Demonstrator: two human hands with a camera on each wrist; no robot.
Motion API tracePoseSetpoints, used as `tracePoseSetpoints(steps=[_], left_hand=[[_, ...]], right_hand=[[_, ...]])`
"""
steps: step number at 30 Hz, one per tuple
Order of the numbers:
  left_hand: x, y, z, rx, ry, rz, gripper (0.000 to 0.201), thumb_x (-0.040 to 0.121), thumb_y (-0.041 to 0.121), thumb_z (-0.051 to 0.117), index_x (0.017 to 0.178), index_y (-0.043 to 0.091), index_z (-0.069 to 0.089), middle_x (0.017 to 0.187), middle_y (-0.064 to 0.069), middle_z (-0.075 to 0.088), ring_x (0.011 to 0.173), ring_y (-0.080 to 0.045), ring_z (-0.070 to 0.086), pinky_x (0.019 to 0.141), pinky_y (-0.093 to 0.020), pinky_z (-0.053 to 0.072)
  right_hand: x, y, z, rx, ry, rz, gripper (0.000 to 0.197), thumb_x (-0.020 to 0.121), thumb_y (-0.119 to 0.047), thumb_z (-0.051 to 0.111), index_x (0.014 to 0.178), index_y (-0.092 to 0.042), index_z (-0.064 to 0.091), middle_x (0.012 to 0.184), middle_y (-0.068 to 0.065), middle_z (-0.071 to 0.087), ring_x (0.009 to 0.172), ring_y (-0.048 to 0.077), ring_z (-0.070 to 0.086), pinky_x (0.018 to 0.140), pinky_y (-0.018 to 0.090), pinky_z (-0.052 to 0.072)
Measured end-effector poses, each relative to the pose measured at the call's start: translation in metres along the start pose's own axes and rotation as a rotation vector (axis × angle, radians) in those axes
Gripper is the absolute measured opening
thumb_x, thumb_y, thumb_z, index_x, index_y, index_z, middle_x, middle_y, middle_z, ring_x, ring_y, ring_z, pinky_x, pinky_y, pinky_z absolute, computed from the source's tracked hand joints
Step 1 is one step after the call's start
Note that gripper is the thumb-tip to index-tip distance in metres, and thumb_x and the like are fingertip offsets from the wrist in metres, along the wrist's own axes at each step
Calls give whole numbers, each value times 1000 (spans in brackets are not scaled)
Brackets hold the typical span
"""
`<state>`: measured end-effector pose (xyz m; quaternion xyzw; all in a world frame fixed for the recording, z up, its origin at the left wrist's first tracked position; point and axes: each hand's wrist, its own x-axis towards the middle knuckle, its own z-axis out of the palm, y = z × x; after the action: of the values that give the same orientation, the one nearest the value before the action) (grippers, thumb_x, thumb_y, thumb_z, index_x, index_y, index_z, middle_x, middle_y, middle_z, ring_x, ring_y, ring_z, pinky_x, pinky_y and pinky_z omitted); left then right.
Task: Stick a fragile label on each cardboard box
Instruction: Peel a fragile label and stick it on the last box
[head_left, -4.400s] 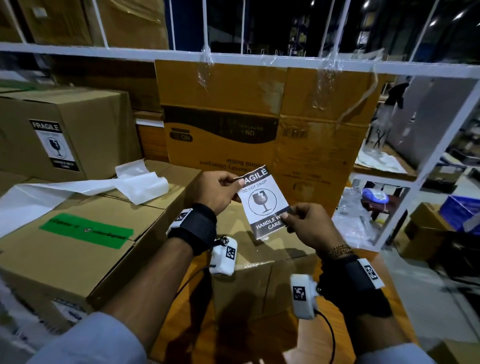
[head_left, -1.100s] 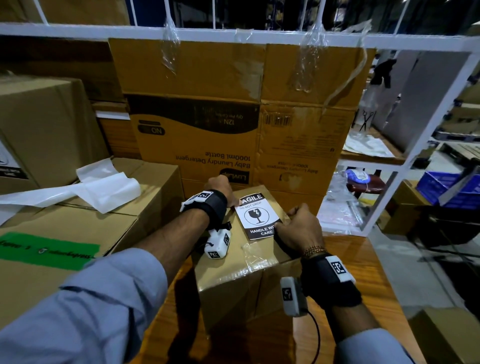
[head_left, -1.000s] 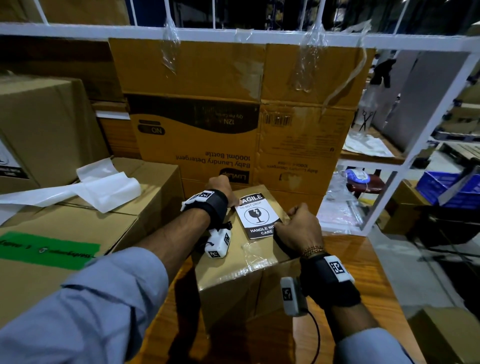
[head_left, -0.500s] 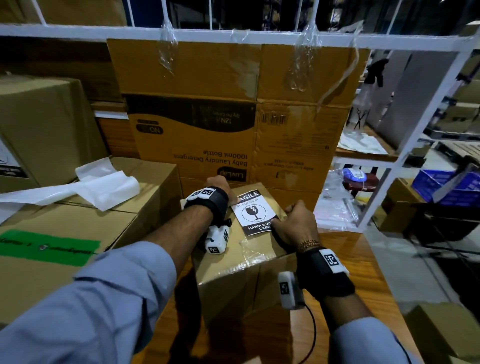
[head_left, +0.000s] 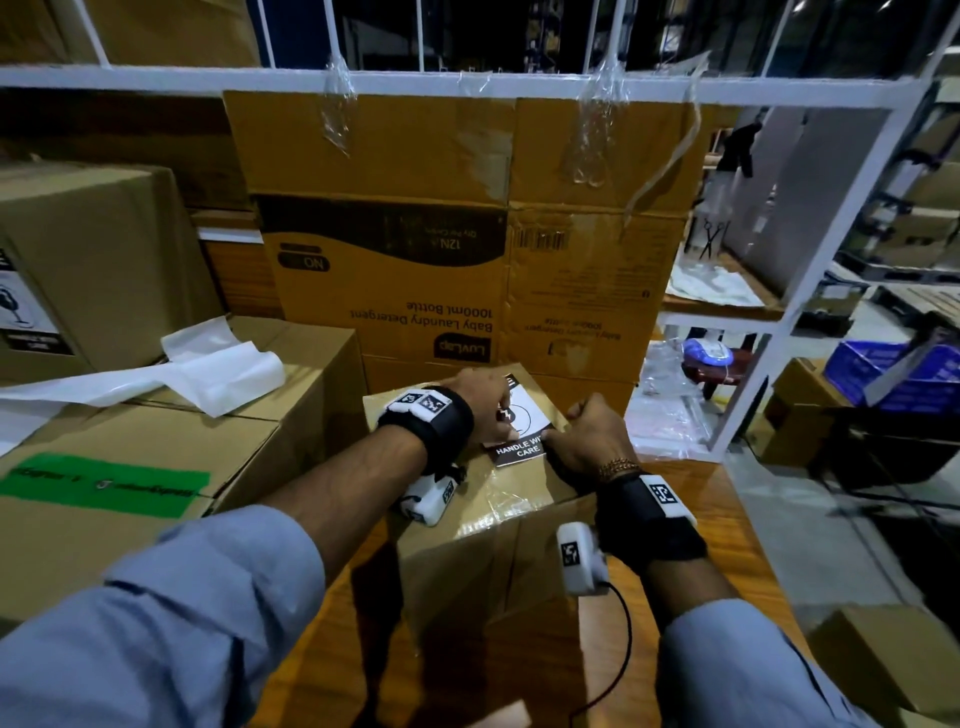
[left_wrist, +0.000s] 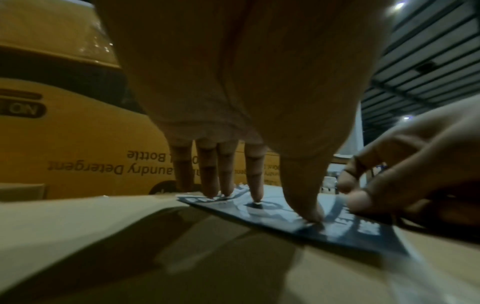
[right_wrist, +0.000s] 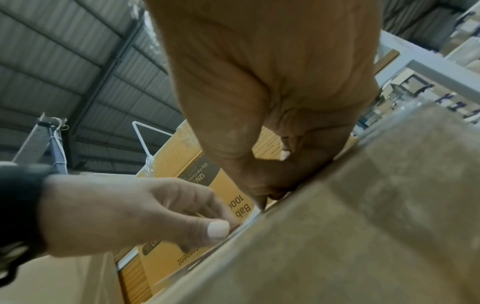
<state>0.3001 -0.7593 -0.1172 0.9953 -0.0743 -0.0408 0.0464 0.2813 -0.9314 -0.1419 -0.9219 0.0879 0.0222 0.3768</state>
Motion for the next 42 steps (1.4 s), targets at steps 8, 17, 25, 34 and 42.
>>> tracePoseSetpoints(steps=[8,17,25,34,42], left_hand=[[-6,-2,12,70,-247,-1,78,104,55,46,165,25,7,172,-11,-4,157,-36,3,123,-48,17],[-8,-21,11,52,-343,46,98,94,73,49,164,31,-6,171,-8,-17,158,-35,-8,125,-52,9],[-6,-24,11,15,-356,19,126,79,80,64,163,27,-12,170,-8,-20,157,-31,-12,125,-53,8],[10,-30,23,42,-308,-50,152,66,87,69,160,7,-20,169,-15,-21,157,-33,-13,126,-47,2],[14,-35,23,44,-339,-3,147,67,84,71,160,21,-23,164,-20,-30,154,-40,-22,124,-56,-2]], right_hand=[[3,1,-3,3,-10,33,50,79,-23,88,114,-16,52,119,8,63,101,26,56,75,32,43],[2,5,-1,-93,45,164,68,72,-55,90,111,-12,54,105,6,65,93,28,63,69,36,50],[6,2,-2,-103,14,113,64,70,-42,95,111,-13,56,105,5,64,101,32,64,80,38,55],[25,-27,15,-762,-344,-462,58,100,-24,56,154,-16,38,148,11,51,121,35,59,96,41,53],[62,-57,34,-1010,-400,-502,70,96,-35,64,157,-11,36,159,16,42,132,41,54,100,45,50]])
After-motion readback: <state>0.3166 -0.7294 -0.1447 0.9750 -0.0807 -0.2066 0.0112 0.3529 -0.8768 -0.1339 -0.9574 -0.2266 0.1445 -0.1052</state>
